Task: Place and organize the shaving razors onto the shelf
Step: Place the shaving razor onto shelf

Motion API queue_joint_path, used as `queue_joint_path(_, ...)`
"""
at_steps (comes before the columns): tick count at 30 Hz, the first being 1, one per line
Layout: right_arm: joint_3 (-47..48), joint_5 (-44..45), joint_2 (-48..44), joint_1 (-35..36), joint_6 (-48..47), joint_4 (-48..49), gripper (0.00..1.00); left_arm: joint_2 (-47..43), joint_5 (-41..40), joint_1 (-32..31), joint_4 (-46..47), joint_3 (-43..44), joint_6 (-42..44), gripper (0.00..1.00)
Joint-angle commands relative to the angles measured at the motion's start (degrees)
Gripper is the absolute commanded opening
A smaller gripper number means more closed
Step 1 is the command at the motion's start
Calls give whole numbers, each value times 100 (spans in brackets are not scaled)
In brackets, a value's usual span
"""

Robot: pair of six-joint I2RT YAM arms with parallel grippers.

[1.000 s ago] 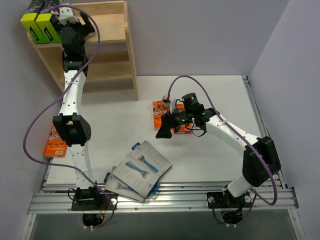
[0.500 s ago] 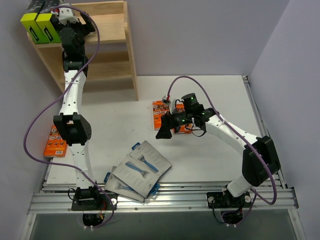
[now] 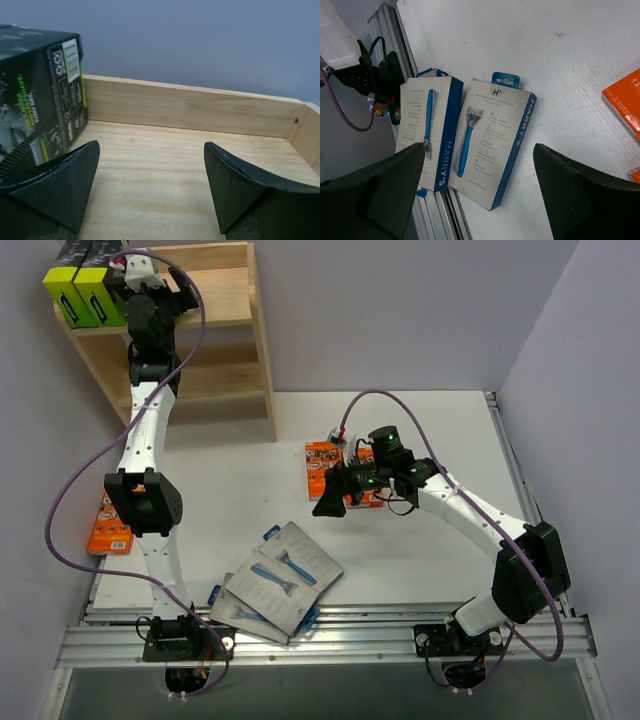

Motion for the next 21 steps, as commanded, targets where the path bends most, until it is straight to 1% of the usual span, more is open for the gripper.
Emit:
queue_joint_path(1,-60,178,-399,-22,185,219,85,-400,-104,-227,-477,-113,60,94)
queue_joint_path(6,-200,284,-619,-31,229,254,87,-715,-183,-254,-881,-95,44,94)
queue_joint_path(8,-236,345,-707,-31,247,254,87,-865,-131,-254,-943,-279,-53,94)
queue_joint_path(10,-227,459,-751,-39,229,254,87,-1242,62,-271,-1039,-507,-193,94)
queue_joint_path(12,-175,1038,-813,-48,273,254,88,-1752,412,-333,-1241,-1051,-273,94)
queue_joint_path(13,-166,1301,-813,-74,299,246,87,-1954,441,-368,-1320,-1262,-351,94)
queue_joint_path(14,-157,1791,-804,-75,386,246,88,-2374,502,-473,-1478,-1708,-387,94)
queue_joint_path(16,-165,2137,-760,-145,457,254,88,-2841,573,-605,-1645,-2237,-448,94)
queue_joint_path(17,-183,2313,-708,-162,588,246,87,-3383,582,-727,-1690,-2927,-475,94)
queue_joint_path(18,-209,2602,-699,-180,676,315,87,-3684,582,-781,-1681,-3343,-510,94)
queue_joint_path(19,-305,2683,-690,-206,782,472,87,-4009,590,-834,-1647,-3765,-676,94)
queue_joint_path(20,-358,2736,-690,-241,983,648,87,-4665,599,-895,-1550,-4648,-747,94)
queue_joint_path(21,-411,2919,-690,-242,1081,711,87,-4976,643,-930,-1506,-5083,-817,94)
